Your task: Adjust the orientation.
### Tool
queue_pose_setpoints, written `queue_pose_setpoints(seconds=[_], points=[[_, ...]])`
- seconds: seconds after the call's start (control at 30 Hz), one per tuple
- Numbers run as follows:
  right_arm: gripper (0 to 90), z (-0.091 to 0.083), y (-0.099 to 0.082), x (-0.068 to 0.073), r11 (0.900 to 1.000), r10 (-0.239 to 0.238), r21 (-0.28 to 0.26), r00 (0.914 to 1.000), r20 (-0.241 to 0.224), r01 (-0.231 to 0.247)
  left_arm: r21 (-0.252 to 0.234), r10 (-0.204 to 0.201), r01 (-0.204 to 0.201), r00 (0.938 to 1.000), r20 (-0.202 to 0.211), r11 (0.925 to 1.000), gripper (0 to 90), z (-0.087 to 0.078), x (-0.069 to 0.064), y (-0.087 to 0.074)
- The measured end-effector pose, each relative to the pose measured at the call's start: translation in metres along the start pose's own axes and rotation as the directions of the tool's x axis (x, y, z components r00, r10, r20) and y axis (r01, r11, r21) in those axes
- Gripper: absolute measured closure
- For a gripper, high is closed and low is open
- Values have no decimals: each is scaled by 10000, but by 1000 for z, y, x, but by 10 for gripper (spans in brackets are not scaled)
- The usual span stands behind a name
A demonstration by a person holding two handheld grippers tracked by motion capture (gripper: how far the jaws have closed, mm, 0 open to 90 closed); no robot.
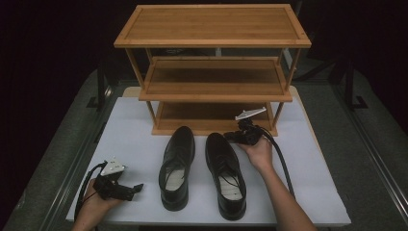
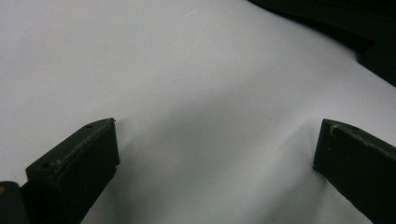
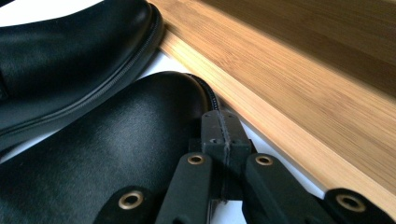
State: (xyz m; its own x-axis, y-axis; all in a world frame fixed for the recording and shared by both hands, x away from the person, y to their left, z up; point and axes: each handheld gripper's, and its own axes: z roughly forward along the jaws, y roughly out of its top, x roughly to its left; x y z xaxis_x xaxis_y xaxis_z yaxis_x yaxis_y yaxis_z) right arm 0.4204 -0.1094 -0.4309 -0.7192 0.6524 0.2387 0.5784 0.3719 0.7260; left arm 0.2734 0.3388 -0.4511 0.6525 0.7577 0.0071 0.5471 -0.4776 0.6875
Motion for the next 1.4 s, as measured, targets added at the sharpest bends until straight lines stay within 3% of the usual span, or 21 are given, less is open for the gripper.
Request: queue_pose_setpoints(seconds=[0.13, 0.23, 0.57, 0.7, 0.9, 1.1, 1.23, 1.4], points=[[899, 4, 3, 3, 9999, -159, 22, 9999, 40, 159, -4, 1, -1, 10000, -1, 10000, 0, 0, 0, 0], [897, -5, 2, 4, 10000, 13, -95, 9999, -117, -14, 3, -1, 1, 10000, 5, 10000, 0, 0, 0, 0], [723, -66, -9, 25, 9993, -185, -326, 9997, 127, 189, -33, -3, 2, 10000, -31, 10000, 0, 0, 0, 0], [703, -91, -18, 41, 9967, -420, -697, 9991, 74, 424, -46, -5, 5, 10000, -35, 10000, 0, 0, 0, 0], [697, -111, -29, 67, 9916, -759, -1070, 9967, -289, 724, -33, 16, -16, 10000, -30, 10000, 0, 0, 0, 0], [676, -113, -31, 93, 9861, -1330, -1101, 9884, -736, 1245, -29, 22, -22, 10000, -33, 10000, 0, 0, 0, 0], [660, -108, -32, 100, 9867, -1384, -988, 9859, -944, 1291, -32, 29, -29, 10000, -36, 10000, 0, 0, 0, 0], [671, -94, -36, 102, 9874, -1545, -438, 9860, -626, 1520, -30, 24, -24, 10000, -33, 10000, 0, 0, 0, 0]])
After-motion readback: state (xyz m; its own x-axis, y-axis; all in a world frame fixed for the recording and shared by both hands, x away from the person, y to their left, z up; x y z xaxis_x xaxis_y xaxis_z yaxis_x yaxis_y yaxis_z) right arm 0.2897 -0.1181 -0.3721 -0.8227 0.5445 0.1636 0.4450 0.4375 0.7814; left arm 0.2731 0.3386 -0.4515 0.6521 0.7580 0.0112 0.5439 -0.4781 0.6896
